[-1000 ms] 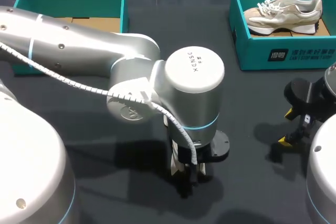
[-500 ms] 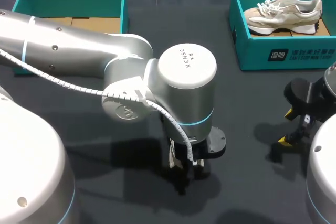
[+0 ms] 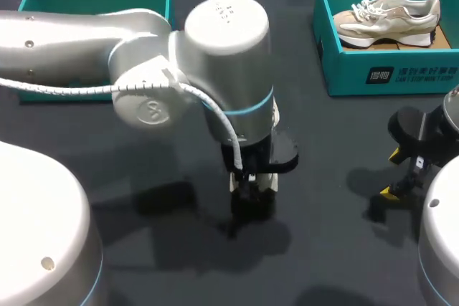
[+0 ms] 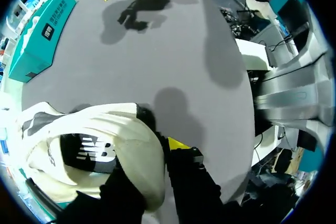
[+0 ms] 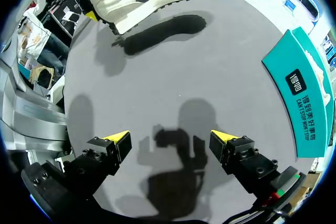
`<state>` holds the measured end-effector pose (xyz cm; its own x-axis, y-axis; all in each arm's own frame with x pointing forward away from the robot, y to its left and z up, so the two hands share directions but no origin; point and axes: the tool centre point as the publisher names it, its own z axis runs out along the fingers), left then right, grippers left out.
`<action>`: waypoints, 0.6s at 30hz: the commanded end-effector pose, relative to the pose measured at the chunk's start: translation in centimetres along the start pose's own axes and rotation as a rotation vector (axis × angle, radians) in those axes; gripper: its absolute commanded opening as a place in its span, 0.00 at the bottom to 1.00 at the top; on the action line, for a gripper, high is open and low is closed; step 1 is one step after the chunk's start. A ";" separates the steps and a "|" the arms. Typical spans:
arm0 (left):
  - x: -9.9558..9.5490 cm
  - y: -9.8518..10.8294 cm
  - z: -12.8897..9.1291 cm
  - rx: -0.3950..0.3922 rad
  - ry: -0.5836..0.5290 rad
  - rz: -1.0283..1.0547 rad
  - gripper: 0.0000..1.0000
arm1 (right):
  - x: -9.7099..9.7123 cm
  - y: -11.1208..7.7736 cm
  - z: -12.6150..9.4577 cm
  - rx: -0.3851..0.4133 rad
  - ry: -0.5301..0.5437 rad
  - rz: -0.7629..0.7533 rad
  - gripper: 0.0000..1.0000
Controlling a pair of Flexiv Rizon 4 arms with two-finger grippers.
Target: Take the shoe out of the shoebox, open the shoe tongue, remove and reinsert the insole, then place the shoe into the shoebox
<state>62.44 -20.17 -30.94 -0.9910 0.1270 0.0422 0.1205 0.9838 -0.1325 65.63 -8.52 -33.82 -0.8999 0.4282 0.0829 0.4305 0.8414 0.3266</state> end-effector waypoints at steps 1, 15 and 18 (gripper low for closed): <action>-2.1 3.6 -8.3 0.044 0.035 0.028 0.00 | 0.1 0.0 -0.1 0.001 -0.002 0.001 1.00; -9.7 7.2 -20.3 0.039 0.132 0.125 0.00 | 0.1 0.0 -0.1 0.001 -0.002 0.001 1.00; -11.1 8.0 -22.4 0.044 0.140 0.122 0.00 | 0.1 0.0 -0.1 0.001 -0.002 0.001 1.00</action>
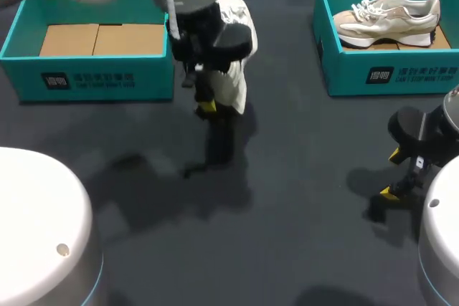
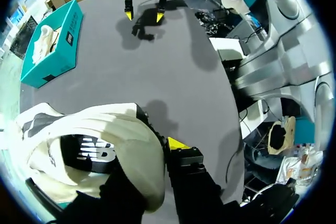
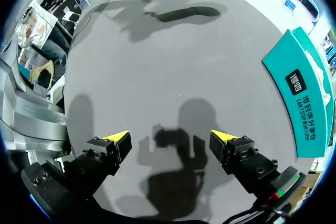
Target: Take the shoe out of the shoebox, open the shoe tongue, remove and reinsert the insole, then place the shoe into the shoebox
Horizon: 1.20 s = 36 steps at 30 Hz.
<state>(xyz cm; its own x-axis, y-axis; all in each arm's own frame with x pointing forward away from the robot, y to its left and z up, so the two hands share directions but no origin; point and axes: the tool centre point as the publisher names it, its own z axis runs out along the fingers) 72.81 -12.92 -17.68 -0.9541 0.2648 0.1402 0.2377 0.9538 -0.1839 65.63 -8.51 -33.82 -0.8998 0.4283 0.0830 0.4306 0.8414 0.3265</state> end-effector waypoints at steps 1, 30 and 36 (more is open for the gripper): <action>-1.4 1.5 -8.5 0.012 0.028 0.000 0.00 | 0.1 -0.1 -0.1 0.001 -0.002 0.001 1.00; -11.6 17.1 -9.8 -0.009 0.143 -0.106 0.00 | 0.1 -0.1 -0.1 0.001 -0.002 0.001 1.00; -13.5 22.1 -11.8 -0.049 0.136 -0.136 0.00 | 0.1 -0.1 -0.1 0.001 -0.002 0.001 1.00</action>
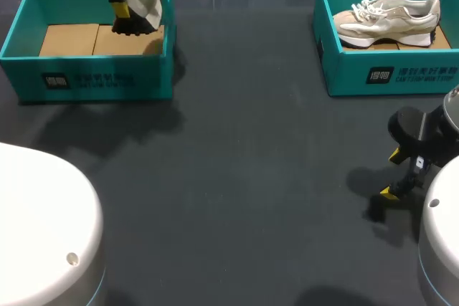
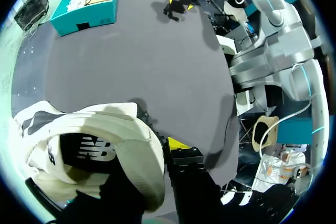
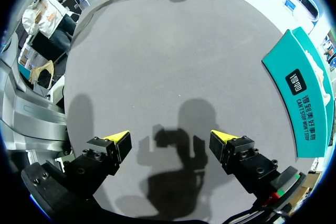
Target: Take the shoe out of the shoebox, open the shoe tongue, remove and reinsert the insole, then place the shoe into the shoebox
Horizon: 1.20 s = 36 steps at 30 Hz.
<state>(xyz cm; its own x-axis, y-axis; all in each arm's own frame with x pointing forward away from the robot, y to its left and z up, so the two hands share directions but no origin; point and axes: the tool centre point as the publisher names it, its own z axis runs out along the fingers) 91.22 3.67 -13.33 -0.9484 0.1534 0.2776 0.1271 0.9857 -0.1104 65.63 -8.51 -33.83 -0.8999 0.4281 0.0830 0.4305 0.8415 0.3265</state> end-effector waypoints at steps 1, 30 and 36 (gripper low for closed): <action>-1.4 3.5 -2.1 -0.001 0.014 -0.008 0.00 | 0.1 -0.1 -0.1 0.001 -0.003 0.001 1.00; -7.3 23.5 -1.5 -0.265 0.006 0.328 0.00 | 0.1 -0.1 -0.1 0.001 -0.003 0.001 1.00; -6.6 26.2 -0.4 -0.372 -0.056 0.691 0.00 | 0.1 -0.1 -0.1 0.001 -0.003 0.001 1.00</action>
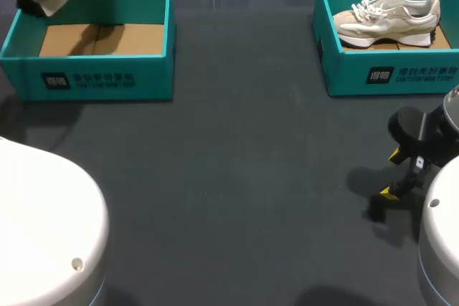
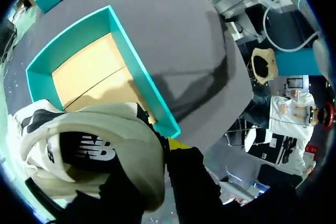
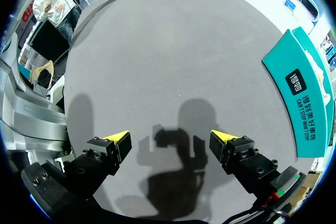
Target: Take the shoe out of the shoebox, open the shoe tongue, remove and reinsert the insole, then place the shoe into the shoebox
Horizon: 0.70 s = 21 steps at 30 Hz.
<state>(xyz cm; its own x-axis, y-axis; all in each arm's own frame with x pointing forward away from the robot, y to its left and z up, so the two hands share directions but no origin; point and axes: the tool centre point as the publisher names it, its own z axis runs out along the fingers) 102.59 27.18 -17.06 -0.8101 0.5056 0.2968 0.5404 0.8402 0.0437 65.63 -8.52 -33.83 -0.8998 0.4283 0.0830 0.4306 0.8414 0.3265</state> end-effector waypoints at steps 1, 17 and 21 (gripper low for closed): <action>1.8 0.2 1.2 -0.125 -0.107 0.294 0.00 | 0.1 0.0 -0.1 0.001 -0.002 0.001 1.00; -0.3 2.0 -1.5 -0.252 -0.022 0.577 0.00 | 0.1 0.0 -0.1 0.001 -0.002 0.001 1.00; -1.5 2.9 -2.1 -0.314 0.036 0.734 0.00 | 0.1 0.0 -0.1 0.001 -0.002 0.001 1.00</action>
<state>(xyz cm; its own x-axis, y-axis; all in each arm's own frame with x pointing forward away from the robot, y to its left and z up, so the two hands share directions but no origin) 104.61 28.68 -15.65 -0.4048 0.8707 0.2794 0.9144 0.3824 0.1332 65.63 -8.51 -33.82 -0.8999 0.4282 0.0829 0.4305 0.8414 0.3265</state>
